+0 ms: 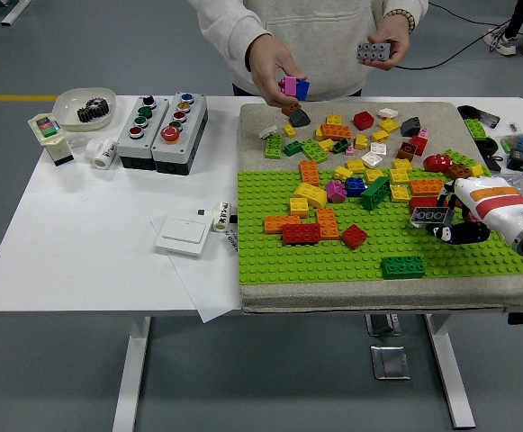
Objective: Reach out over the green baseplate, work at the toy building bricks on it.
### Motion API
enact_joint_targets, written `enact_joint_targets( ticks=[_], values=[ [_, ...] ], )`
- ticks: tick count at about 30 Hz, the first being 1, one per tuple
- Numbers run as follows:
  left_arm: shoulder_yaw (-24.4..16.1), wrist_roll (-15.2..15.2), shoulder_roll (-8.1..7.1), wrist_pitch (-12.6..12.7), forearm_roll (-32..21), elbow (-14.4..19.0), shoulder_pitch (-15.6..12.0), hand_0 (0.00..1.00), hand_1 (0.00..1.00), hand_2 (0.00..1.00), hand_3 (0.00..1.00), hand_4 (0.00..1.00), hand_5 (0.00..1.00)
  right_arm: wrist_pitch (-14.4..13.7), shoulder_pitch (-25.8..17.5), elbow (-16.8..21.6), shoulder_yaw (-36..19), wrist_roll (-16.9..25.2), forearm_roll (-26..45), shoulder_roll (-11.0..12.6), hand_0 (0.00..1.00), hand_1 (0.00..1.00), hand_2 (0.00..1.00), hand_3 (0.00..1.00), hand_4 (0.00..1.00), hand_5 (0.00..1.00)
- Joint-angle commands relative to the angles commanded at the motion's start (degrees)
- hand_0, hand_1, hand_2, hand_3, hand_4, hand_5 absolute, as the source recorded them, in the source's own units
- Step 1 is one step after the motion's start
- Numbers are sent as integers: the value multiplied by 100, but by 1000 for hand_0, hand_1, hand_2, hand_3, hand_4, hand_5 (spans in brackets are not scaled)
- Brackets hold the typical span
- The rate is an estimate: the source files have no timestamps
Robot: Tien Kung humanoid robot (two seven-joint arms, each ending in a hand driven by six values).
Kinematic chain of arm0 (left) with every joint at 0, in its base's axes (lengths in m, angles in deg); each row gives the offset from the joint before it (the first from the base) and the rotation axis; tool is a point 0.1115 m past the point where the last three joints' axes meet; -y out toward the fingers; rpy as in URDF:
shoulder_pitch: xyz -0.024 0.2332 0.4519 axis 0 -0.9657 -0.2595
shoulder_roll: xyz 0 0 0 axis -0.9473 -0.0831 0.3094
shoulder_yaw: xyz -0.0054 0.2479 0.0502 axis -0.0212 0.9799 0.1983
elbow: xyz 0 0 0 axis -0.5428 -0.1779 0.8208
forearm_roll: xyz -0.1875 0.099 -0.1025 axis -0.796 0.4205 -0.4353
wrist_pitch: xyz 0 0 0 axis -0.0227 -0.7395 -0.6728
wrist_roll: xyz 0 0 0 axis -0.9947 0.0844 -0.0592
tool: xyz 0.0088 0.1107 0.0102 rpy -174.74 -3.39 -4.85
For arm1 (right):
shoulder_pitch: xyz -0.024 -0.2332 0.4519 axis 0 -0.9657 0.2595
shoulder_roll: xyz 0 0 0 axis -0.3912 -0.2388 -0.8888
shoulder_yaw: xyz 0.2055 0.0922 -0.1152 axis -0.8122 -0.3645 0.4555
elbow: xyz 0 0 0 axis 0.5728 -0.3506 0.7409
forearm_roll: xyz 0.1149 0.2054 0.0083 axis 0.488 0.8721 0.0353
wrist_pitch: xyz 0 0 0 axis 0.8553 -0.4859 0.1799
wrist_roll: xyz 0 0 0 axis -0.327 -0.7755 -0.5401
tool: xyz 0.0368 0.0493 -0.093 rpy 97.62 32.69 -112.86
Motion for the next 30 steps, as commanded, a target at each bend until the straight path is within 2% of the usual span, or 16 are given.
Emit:
enact_joint_targets(
  ticks=[7,14,30],
  values=[
    [-1,-9,0,0,23,0,-2,609,700,664,551,561,624,49,-88,31,-48,-2,-88,48,287,356,462,491,790,455],
    [3,5,3,-4,-5,-7,-7,609,700,664,551,561,624,98,-187,172,-144,2,-222,271,287,360,463,493,789,462],
    [32,17,9,0,-62,-8,-7,608,700,664,550,560,624,125,-253,405,-137,23,-201,336,286,361,465,494,793,469]
  ],
)
